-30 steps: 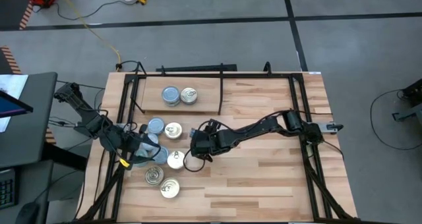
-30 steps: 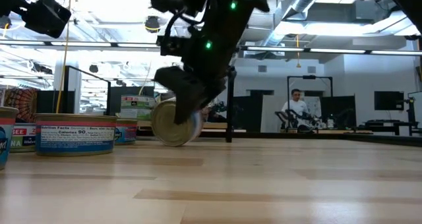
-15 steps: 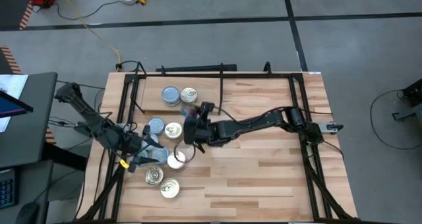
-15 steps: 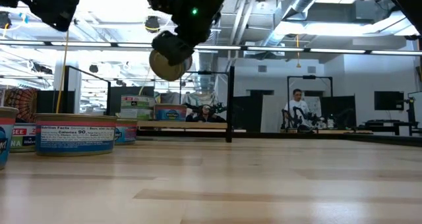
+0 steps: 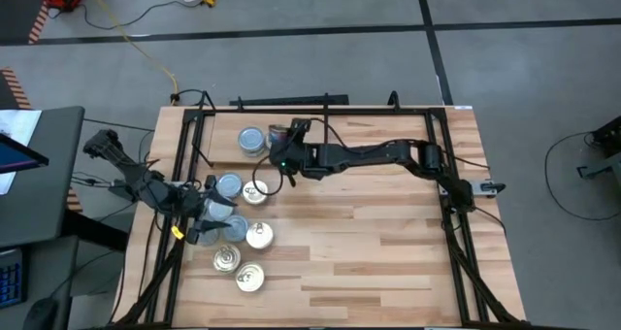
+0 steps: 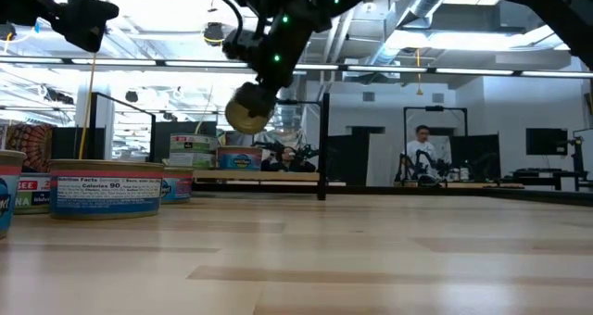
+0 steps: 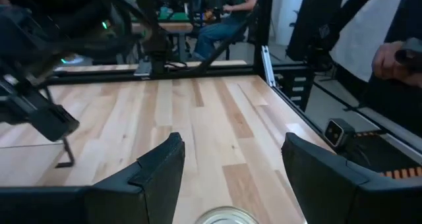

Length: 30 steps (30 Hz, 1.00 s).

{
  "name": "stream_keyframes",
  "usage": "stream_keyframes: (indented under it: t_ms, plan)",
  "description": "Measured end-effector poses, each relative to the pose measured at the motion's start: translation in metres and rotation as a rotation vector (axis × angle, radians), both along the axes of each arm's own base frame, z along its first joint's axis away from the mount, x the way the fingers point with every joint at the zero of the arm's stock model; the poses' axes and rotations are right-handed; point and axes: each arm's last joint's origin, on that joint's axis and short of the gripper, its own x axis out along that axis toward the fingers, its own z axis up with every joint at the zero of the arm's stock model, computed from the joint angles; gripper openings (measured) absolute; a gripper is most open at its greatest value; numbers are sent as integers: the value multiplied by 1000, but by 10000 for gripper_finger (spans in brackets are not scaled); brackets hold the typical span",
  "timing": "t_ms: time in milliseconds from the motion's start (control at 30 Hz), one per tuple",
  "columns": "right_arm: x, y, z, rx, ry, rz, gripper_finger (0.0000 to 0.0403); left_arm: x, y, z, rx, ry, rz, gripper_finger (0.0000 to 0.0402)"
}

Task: Stack canned seafood by type on shelf
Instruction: Stack the blue pink tuna can on top of the blue pink tuna can on the shelf

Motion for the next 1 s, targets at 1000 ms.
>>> stream_keyframes:
  t_ms: [1000]
  plan:
    - [1,-60,-6,47,54,173,234,-5,8,2,-21,-27,45,242]
